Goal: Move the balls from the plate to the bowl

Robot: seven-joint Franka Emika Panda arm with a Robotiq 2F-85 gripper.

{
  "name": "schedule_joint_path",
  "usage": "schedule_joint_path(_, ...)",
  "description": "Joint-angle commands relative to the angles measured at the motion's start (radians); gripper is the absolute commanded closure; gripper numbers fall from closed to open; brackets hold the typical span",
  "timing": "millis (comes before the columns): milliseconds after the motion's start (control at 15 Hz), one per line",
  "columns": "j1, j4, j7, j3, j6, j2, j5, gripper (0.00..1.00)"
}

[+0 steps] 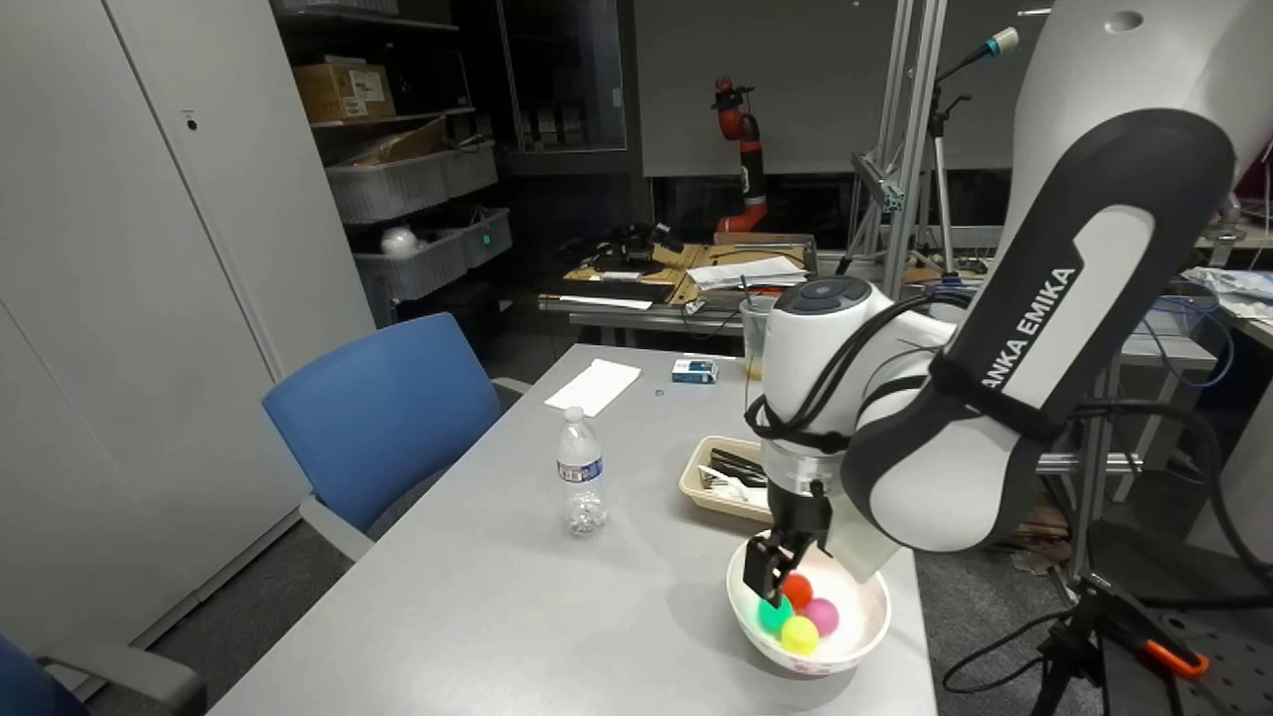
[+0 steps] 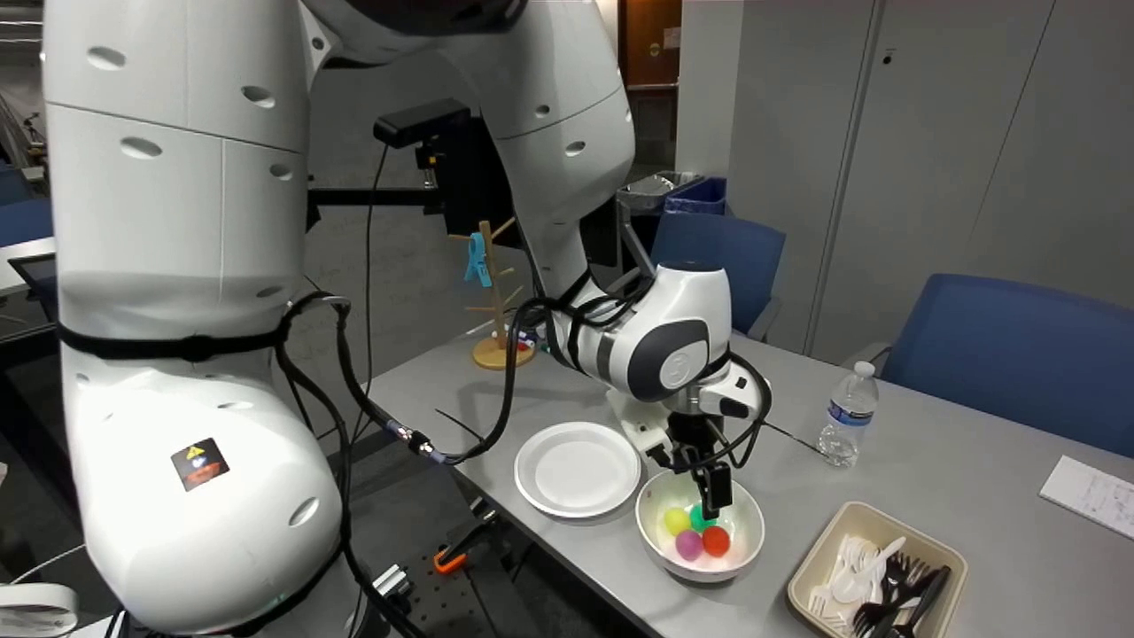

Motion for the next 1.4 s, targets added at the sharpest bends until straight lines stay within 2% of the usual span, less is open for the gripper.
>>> schedule_joint_path(0,0.042,-0.065,0.052,-0.040,0.004,-0.098,-0.062,0.00)
schedule_joint_path(333,0.079,-0.127,0.167,-0.073,0.006,-0.190,-0.201,0.00)
schedule_joint_path(533,0.099,-0.197,0.319,-0.081,0.006,-0.265,-0.367,0.00)
schedule_joint_path(600,0.138,-0.223,0.365,-0.109,0.006,-0.290,-0.406,0.00)
schedule_joint_path(733,0.154,-0.266,0.477,-0.108,-0.013,-0.340,-0.514,0.00)
schedule_joint_path(800,0.113,-0.197,0.388,-0.076,0.000,-0.250,-0.433,0.00)
schedule_joint_path(933,0.130,-0.235,0.447,-0.079,-0.001,-0.288,-0.480,0.00)
schedule_joint_path(1333,0.132,-0.250,0.451,-0.085,-0.001,-0.308,-0.483,0.00)
